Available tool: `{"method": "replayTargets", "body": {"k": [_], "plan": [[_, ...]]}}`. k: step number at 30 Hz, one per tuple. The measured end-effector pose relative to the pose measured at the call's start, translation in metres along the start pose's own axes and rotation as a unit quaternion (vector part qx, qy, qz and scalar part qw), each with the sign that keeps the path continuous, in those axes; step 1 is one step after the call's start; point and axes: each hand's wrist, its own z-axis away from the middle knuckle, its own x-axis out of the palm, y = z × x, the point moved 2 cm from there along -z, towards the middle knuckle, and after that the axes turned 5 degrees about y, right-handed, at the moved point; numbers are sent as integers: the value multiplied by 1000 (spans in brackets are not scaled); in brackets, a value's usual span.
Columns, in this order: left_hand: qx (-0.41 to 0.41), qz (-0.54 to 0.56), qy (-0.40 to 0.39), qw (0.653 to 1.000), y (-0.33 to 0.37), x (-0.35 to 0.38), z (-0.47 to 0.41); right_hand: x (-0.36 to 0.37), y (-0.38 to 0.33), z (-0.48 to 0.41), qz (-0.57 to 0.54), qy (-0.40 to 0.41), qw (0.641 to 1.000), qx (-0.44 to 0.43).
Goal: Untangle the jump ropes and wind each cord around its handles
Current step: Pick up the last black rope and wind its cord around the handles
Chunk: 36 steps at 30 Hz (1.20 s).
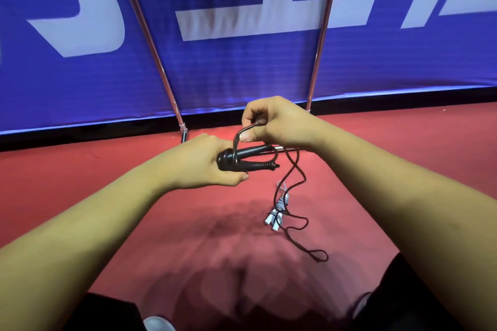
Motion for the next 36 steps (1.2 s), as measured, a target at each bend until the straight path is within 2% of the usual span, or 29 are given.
{"method": "replayTargets", "body": {"k": [6,9,13,18,21,26,32,36], "plan": [[-6,84,98,992,10,-9,4,1,21,-1,-116,30,992,31],[-9,178,108,978,13,-16,6,13,25,-2,-162,10,985,54],[-45,248,134,959,-2,-25,4,31,37,-1,-136,-26,986,91],[-123,240,180,946,-32,-33,0,43,32,1,-114,-36,987,111],[-148,186,203,950,-44,-37,-2,48,23,4,-111,-56,985,123],[-163,-23,193,967,-49,-33,-5,52,-9,7,-45,-52,994,90],[-113,-136,101,979,-51,-7,-12,46,-28,10,124,-79,989,27],[-47,-142,19,989,-32,5,-12,25,-25,4,198,-44,979,-19]]}}
